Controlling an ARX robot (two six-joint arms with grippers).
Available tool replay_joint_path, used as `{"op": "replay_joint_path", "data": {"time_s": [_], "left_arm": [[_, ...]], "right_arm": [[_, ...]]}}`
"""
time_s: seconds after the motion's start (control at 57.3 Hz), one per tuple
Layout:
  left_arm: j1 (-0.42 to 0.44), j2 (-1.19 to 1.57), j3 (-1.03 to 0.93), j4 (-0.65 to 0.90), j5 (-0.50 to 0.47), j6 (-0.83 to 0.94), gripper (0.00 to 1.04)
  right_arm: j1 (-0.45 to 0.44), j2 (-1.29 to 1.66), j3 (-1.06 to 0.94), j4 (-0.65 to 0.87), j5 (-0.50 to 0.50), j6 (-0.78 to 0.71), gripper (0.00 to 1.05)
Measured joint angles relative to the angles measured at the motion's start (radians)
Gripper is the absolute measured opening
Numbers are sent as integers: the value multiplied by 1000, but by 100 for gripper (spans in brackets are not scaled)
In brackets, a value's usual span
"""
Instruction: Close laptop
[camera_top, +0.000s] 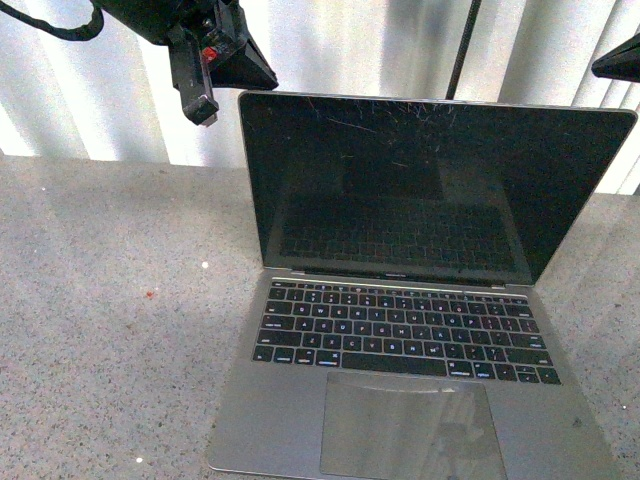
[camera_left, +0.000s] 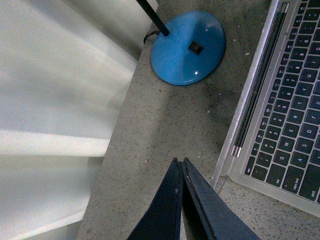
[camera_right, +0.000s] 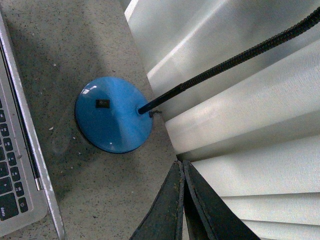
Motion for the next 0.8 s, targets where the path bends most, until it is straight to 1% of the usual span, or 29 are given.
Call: {"op": "replay_joint_path", "data": {"time_s": [0.803], "left_arm": [[-3, -5, -14, 1, 0, 24, 4]], "right_arm": [[27, -8, -58, -63, 2, 3, 3]]}}
